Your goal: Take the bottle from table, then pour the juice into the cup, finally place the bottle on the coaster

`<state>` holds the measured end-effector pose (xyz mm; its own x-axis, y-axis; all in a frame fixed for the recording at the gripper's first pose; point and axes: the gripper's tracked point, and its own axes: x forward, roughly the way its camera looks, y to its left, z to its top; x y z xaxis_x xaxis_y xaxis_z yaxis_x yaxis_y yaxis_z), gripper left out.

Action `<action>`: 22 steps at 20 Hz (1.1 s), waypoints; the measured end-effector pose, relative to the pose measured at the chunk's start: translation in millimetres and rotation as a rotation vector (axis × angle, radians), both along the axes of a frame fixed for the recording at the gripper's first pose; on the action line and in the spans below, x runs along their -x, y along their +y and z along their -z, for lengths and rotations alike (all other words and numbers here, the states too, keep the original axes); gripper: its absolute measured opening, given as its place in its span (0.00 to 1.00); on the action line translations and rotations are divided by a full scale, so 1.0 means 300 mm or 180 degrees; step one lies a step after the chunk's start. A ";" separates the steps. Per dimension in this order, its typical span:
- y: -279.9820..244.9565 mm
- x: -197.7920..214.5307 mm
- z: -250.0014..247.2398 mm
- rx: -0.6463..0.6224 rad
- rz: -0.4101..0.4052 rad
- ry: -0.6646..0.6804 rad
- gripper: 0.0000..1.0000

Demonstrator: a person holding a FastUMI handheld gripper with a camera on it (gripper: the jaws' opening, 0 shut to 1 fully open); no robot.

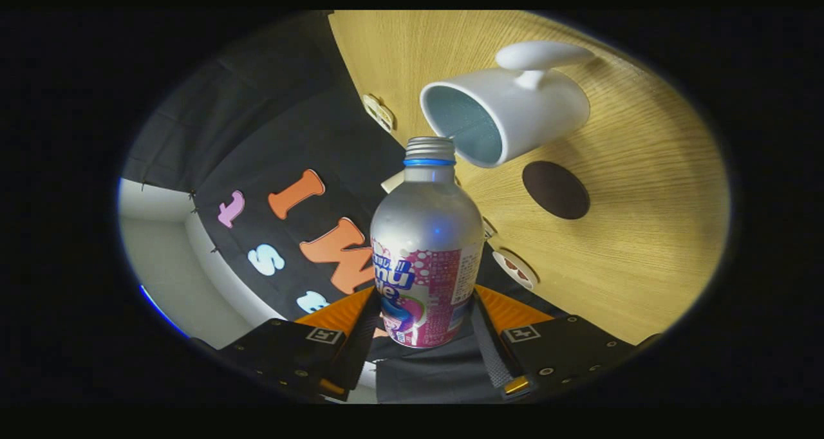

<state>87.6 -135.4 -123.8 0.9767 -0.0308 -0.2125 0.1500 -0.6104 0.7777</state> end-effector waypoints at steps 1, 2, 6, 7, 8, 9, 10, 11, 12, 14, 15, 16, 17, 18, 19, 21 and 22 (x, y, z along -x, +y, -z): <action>0.000 -0.004 0.000 -0.0018 0.0004 -0.0012 0.75; 0.000 -0.006 -0.004 -0.0035 0.0003 -0.0027 0.76; 0.012 -0.023 -0.017 -0.0097 0.0005 -0.0057 0.76; 0.020 -0.023 -0.022 -0.0101 0.0004 -0.0061 0.76; 0.025 -0.022 -0.025 -0.0083 -0.0004 -0.0052 0.76; 0.031 -0.025 -0.024 -0.0064 -0.0029 -0.0056 0.76; 0.030 -0.021 -0.024 -0.0071 -0.0027 -0.0066 0.76; 0.025 -0.021 -0.023 -0.0091 -0.0008 -0.0086 0.76; 0.019 -0.019 -0.031 -0.0114 0.0011 -0.0107 0.76; 0.016 -0.021 -0.039 -0.0142 0.0039 -0.0133 0.75; 0.017 -0.025 -0.045 -0.0152 0.0051 -0.0154 0.76; 0.014 -0.017 -0.053 -0.0158 0.0069 -0.0173 0.76; 0.010 -0.012 -0.053 -0.0152 0.0075 -0.0168 0.75; 0.008 -0.009 -0.049 -0.0128 0.0075 -0.0137 0.76; 0.009 -0.006 -0.047 -0.0117 0.0076 -0.0142 0.75; 0.000 -0.001 -0.047 -0.0142 0.0110 -0.0166 0.75; 0.003 -0.003 -0.051 -0.0152 0.0121 -0.0170 0.75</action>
<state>88.5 -134.5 -108.6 0.9850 -0.0591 -0.1623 0.0852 -0.6515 0.7539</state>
